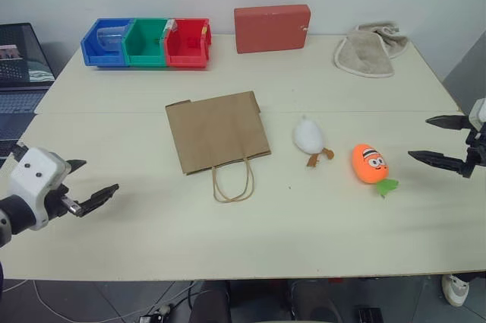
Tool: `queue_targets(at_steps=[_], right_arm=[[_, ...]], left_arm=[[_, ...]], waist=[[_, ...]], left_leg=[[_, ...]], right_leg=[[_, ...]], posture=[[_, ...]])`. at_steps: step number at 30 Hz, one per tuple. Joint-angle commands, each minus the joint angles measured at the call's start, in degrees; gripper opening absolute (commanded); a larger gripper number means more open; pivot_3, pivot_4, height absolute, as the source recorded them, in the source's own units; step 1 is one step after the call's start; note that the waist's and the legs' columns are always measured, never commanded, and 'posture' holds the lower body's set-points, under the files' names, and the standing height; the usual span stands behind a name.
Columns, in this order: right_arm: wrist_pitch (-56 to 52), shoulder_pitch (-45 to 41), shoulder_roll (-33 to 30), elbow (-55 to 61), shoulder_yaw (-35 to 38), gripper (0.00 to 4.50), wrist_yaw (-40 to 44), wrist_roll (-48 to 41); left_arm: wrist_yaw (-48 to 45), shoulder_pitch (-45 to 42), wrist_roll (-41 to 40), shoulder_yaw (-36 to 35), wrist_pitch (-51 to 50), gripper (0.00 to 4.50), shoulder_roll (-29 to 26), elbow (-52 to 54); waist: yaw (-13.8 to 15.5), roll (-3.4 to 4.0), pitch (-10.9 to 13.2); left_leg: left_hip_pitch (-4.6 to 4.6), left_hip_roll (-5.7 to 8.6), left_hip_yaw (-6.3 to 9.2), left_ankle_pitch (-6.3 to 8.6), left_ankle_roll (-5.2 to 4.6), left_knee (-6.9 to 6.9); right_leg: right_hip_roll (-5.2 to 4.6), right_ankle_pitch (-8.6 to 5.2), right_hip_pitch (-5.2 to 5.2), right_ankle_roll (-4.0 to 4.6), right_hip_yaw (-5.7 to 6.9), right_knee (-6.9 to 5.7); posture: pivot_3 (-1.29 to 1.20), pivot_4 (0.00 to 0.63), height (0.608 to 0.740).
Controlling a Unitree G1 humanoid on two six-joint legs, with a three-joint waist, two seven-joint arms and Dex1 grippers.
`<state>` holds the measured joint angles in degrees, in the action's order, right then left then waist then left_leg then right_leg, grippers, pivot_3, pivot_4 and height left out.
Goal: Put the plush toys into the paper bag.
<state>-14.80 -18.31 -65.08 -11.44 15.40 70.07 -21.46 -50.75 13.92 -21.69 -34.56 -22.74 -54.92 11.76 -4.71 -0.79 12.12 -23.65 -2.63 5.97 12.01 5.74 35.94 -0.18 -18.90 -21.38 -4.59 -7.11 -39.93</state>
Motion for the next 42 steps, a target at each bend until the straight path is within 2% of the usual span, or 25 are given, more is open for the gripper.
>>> queue_targets(at_steps=[1,14,21,34,38,42], right_arm=[[1.54,-0.69,-0.56,0.1,0.73,4.5,1.09,0.23],[3.4,-1.06,0.07,-1.71,0.03,4.5,1.19,0.99],[2.77,-1.73,0.84,-1.31,0.24,4.5,1.32,0.29],[3.7,-1.93,1.6,-1.62,-0.07,4.5,1.3,0.73],[2.09,-1.33,2.02,2.44,0.45,4.5,1.28,-0.84],[-1.46,0.69,2.21,10.66,0.83,4.5,1.37,-3.17]], left_arm=[[-0.93,-0.82,-1.69,-2.08,-0.86,4.45,-0.2,1.92],[-1.59,-1.08,1.48,-2.02,1.7,4.45,-0.7,0.08],[-4.03,-2.08,-1.57,-3.88,2.84,4.45,0.23,-0.23],[-3.49,-3.27,0.82,-3.51,8.5,4.45,1.09,-2.28],[-3.74,-5.29,0.03,-1.49,7.98,4.45,0.42,-0.92],[-7.06,-6.77,1.0,4.7,9.43,4.45,-0.82,3.18]], waist=[[0.0,0.0,0.0],[0.0,0.0,0.0],[0.0,0.0,0.0],[0.0,0.0,0.0],[0.0,0.0,0.0],[0.08,0.01,0.0]], left_leg=[[0.0,0.0,0.0,0.0,0.0,-0.01],[0.0,0.0,-0.02,0.0,0.0,0.0],[0.0,0.0,-0.02,0.0,0.0,0.01],[0.0,0.0,-0.01,0.0,0.0,0.0],[0.0,0.0,-0.02,0.0,0.0,0.01],[-0.01,0.0,0.0,0.0,0.01,0.01]], right_leg=[[0.0,0.0,-0.01,0.0,0.0,0.0],[0.0,0.0,-0.01,0.0,-0.01,-0.01],[0.0,0.0,0.0,0.0,-0.01,-0.01],[0.0,0.0,-0.01,0.0,0.0,-0.02],[0.0,0.0,0.0,0.0,-0.01,-0.01],[0.0,0.0,0.0,0.0,0.0,-0.03]], posture=[[0.0,0.15,0.74],[0.0,0.15,0.74],[0.0,0.15,0.74],[0.0,0.15,0.74],[0.0,0.15,0.74],[0.0,0.15,0.74]])
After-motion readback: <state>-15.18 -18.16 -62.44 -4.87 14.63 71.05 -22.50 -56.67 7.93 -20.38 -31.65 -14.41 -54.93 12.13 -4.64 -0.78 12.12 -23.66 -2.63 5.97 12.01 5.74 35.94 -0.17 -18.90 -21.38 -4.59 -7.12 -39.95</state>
